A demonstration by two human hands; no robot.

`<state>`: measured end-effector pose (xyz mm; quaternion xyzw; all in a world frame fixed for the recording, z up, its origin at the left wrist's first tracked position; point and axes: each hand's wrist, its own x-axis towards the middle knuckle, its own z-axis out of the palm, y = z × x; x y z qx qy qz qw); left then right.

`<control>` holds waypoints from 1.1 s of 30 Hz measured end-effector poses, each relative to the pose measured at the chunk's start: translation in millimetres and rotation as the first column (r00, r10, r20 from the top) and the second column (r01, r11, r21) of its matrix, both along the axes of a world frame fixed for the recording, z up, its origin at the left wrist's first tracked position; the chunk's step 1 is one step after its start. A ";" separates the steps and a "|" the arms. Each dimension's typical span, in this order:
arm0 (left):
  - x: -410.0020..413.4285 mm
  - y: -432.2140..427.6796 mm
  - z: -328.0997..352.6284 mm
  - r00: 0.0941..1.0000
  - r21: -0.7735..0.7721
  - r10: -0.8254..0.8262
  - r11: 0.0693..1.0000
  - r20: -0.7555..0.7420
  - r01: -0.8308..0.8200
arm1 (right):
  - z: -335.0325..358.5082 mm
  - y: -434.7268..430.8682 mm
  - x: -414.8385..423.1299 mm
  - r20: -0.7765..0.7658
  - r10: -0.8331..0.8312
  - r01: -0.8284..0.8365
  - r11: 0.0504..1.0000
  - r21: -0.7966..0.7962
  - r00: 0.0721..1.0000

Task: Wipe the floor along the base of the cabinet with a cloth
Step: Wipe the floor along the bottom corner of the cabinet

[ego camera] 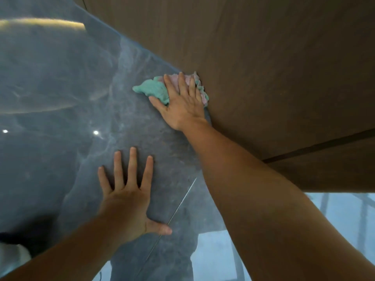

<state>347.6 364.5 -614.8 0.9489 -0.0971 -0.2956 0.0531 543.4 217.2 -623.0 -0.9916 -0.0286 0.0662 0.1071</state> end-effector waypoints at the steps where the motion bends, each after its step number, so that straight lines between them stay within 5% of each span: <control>1: -0.3 -0.2 -0.2 1.000 0.003 0.001 1.000 0.004 -0.001 | -1.7 -0.4 0.1 0.028 0.012 -0.011 1.000 -0.016 1.000; 15: 2.6 -4.4 9.8 0.998 0.062 0.015 0.998 -0.054 -0.011 | 4.3 -12.5 -49.1 0.049 0.021 -0.018 0.999 -0.046 0.999; 23: 1.8 -4.4 16.2 0.997 0.072 0.034 0.997 -0.072 -0.029 | 5.3 -37.2 -167.1 -0.019 0.044 -0.043 0.998 0.049 0.999; 33: -0.9 -6.8 15.5 0.999 0.099 0.042 0.994 -0.007 -0.041 | 8.0 -185.4 -303.3 -0.099 0.403 -0.414 0.902 -0.126 0.910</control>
